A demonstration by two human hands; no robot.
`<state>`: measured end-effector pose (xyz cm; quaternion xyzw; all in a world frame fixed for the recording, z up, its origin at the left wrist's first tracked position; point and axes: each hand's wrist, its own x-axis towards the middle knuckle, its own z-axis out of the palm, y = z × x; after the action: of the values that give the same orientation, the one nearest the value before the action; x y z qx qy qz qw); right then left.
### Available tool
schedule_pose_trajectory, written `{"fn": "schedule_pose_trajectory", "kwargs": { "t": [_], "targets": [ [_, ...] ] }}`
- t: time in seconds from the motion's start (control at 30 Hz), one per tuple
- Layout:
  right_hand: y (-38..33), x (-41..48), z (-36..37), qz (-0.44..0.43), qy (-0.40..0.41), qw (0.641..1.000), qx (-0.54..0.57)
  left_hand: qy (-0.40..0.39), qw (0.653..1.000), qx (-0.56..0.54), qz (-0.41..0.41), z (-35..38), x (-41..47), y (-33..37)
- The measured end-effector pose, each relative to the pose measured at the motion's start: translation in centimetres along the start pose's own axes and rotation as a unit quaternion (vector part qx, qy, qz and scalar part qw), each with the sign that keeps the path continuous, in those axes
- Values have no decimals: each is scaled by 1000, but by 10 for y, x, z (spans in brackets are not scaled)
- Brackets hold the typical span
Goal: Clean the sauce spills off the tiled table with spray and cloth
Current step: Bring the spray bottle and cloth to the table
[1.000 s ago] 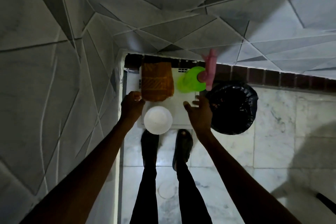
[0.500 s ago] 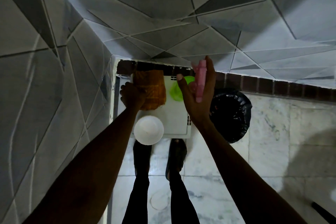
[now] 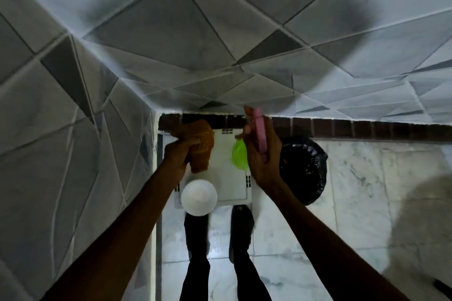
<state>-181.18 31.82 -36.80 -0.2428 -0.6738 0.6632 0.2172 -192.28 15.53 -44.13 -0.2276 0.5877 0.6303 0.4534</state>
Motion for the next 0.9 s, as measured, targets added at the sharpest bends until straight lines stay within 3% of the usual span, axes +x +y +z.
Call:
{"fn": "schedule_pose_trajectory", "kwargs": {
  "t": [0.1, 0.33, 0.43, 0.6, 0.8, 0.9],
  "targets": [
    [-63, -14, -15, -11, 49, 998, -28, 3, 1000, -14, -16, 21, -64, 39],
    [-231, -83, -54, -4, 156, 983, -100, -101, 994, -34, -15, 81, -261, 101],
    [-296, -130, -76, -2, 202, 972, -117, -131, 991, 17, -22, 118, -332, 107],
    [-354, -246, -117, 48, 328, 941, -66, -194, 969, 153, -4, 164, -435, 69],
    [-391, -390, -169, 89, 495, 864, -28, -255, 910, 327, 15, 204, -526, -24],
    [-398, -470, -197, 91, 566, 819, -17, -302, 887, 348, -6, 227, -574, -87]
  ]
}}
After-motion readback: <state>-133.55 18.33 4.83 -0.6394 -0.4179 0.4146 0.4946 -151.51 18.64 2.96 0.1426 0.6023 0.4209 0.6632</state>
